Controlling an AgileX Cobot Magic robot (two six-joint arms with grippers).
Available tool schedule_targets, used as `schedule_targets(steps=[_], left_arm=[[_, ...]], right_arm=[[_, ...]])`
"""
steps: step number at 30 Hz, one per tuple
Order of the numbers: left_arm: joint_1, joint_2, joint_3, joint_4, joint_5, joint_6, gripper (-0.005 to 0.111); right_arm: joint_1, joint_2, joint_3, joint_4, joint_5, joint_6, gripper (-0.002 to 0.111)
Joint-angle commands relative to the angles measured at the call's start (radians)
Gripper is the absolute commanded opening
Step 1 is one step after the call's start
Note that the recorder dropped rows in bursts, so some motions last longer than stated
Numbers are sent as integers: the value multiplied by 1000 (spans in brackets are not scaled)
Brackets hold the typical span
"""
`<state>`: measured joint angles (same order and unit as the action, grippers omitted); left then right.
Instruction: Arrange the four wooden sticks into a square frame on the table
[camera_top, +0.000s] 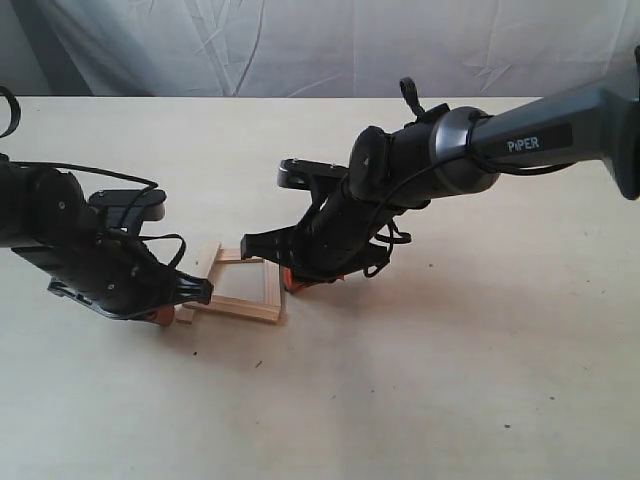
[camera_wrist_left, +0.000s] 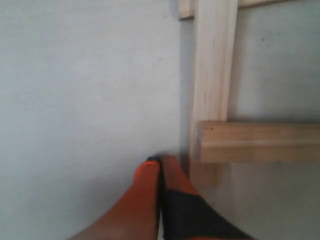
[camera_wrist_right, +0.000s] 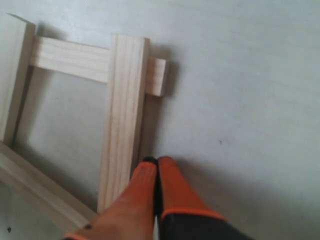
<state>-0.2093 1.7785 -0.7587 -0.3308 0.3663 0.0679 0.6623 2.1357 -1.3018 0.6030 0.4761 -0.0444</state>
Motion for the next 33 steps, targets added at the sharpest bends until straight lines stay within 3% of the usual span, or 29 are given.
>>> schedule_targets(steps=[1,33], left_arm=[[-9,36,8,-20,12,3,0],[-21,36,8,-59,37,3,0]], right_arm=[[-3,2,1,8,-2,-8,0],[20,3,1,64,-23,-8,0]])
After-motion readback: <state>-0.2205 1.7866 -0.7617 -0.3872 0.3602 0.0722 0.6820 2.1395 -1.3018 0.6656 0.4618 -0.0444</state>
